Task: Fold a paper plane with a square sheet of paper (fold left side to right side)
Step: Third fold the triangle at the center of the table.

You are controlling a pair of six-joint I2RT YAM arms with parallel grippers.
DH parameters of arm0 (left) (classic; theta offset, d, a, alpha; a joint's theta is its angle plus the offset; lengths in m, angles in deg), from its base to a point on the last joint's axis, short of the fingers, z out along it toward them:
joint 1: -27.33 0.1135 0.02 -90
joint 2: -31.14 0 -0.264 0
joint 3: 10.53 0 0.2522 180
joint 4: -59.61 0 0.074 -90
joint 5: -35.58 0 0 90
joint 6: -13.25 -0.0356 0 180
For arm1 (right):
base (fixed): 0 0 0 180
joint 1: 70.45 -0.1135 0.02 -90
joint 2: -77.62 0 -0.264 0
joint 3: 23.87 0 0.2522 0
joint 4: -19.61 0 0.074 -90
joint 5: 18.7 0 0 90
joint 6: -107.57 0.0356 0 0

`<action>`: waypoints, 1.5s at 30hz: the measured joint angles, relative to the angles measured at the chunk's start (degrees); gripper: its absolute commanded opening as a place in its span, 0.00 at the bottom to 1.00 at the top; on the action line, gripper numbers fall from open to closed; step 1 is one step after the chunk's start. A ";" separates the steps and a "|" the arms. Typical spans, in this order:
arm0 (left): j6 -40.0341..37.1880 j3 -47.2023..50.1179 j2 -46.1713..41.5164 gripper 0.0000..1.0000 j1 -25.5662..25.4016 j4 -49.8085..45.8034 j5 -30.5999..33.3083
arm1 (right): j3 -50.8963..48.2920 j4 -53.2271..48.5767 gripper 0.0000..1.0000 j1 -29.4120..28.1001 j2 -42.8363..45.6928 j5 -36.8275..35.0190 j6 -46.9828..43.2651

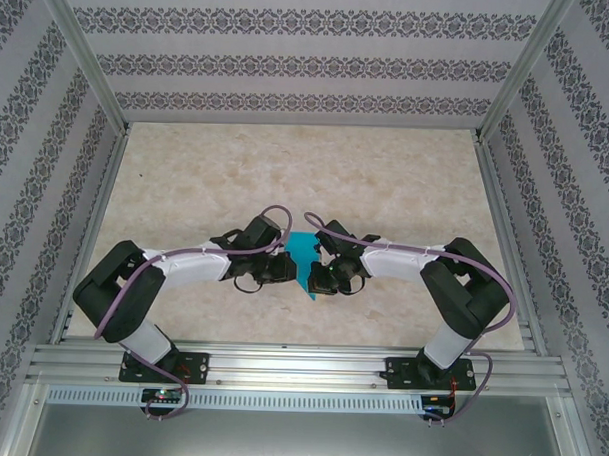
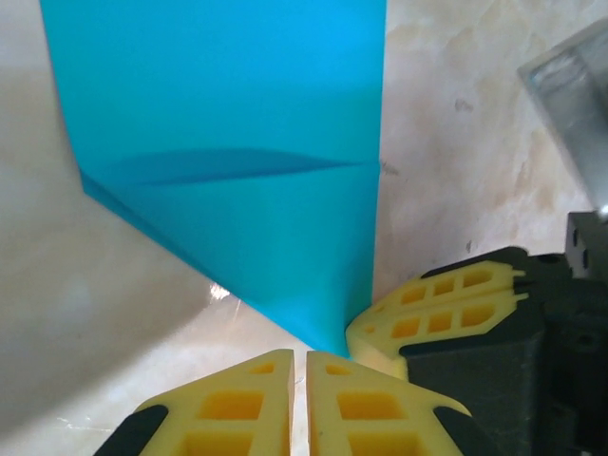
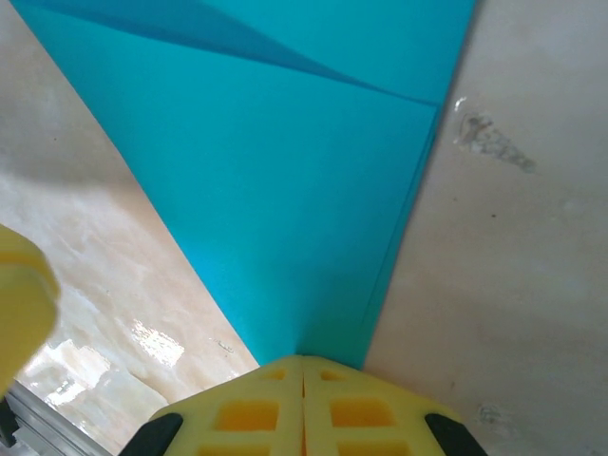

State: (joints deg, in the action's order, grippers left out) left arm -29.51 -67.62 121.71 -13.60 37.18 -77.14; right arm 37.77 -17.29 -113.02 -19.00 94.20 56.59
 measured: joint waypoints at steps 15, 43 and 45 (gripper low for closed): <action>5.29 0.57 4.85 0.11 -2.38 7.23 0.63 | 0.52 -0.81 0.07 -0.28 -0.20 -0.57 -0.13; 4.48 -3.89 8.57 0.12 -3.74 2.82 4.44 | 2.60 -3.96 0.06 -0.59 -1.16 -1.99 -0.11; 4.50 -3.85 8.68 0.12 -3.65 3.04 4.28 | 2.64 -4.09 0.06 -0.59 -1.18 -2.01 -0.11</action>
State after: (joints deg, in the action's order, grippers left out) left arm -25.01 -71.47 130.39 -17.25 40.22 -72.85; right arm 40.42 -21.37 -113.61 -20.18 92.19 56.48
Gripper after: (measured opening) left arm 0.117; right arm 0.060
